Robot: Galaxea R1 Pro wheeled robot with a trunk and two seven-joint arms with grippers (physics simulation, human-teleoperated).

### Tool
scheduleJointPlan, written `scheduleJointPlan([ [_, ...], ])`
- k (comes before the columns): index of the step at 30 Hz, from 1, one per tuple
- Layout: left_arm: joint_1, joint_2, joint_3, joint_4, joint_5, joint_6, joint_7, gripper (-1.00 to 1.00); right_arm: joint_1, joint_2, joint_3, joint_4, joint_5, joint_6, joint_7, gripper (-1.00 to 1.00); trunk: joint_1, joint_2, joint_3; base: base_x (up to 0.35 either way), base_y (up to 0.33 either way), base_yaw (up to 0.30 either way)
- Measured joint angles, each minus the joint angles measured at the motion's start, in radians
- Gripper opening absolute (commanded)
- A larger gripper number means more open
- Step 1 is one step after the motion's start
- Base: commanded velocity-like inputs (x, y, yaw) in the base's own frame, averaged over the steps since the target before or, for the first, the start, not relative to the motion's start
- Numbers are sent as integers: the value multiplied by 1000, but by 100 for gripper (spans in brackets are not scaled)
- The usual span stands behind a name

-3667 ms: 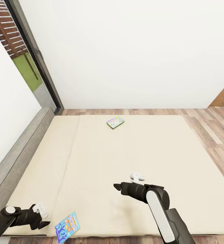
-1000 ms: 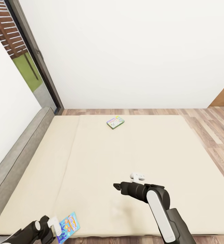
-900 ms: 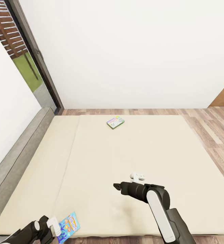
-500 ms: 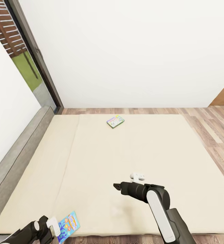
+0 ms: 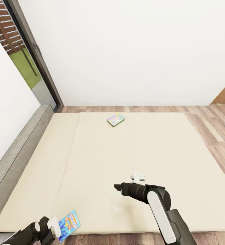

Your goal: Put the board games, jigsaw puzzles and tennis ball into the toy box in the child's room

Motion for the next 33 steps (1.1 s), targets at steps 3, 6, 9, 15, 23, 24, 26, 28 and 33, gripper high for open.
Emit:
scheduleJointPlan([
  [3, 0, -1, 0, 0, 0, 0, 0, 100, 0, 0, 0, 0, 1, 0, 0, 100, 0, 0, -5, 0, 0, 0],
  [6, 0, -1, 0, 0, 0, 0, 0, 100, 0, 0, 0, 0, 1, 0, 0, 100, 0, 0, -10, 0, 0, 0],
  [9, 0, -1, 0, 0, 0, 0, 0, 100, 0, 0, 0, 0, 0, 0, 0, 100, 0, 0, -15, 0, 0, 0],
  [15, 0, -1, 0, 0, 0, 0, 0, 100, 0, 0, 0, 0, 1, 0, 0, 100, 0, 0, -24, 0, 0, 0],
  [23, 0, 2, 1, 0, 0, -1, 0, 100, 0, 0, 0, 0, 1, 0, 0, 100, 0, 0, -34, 0, 0, 0],
  [24, 0, 2, 1, 0, 0, -1, 0, 100, 0, 0, 0, 0, 1, 0, 0, 100, 0, 0, -35, 0, 0, 0],
  [26, 0, 3, 1, 0, 0, -1, 0, 100, 0, 0, 0, 0, 1, 0, 0, 100, 0, 0, -35, 0, 0, 0],
  [28, 0, 2, 1, 0, 0, -2, 0, 100, 0, 0, 0, 0, 1, 0, 0, 100, 0, 0, -35, 0, 0, 0],
  [33, 0, 3, 2, 0, 0, -2, 0, 100, 0, 0, 0, 0, 0, 0, 0, 100, 0, 0, -35, 0, 0, 0],
])
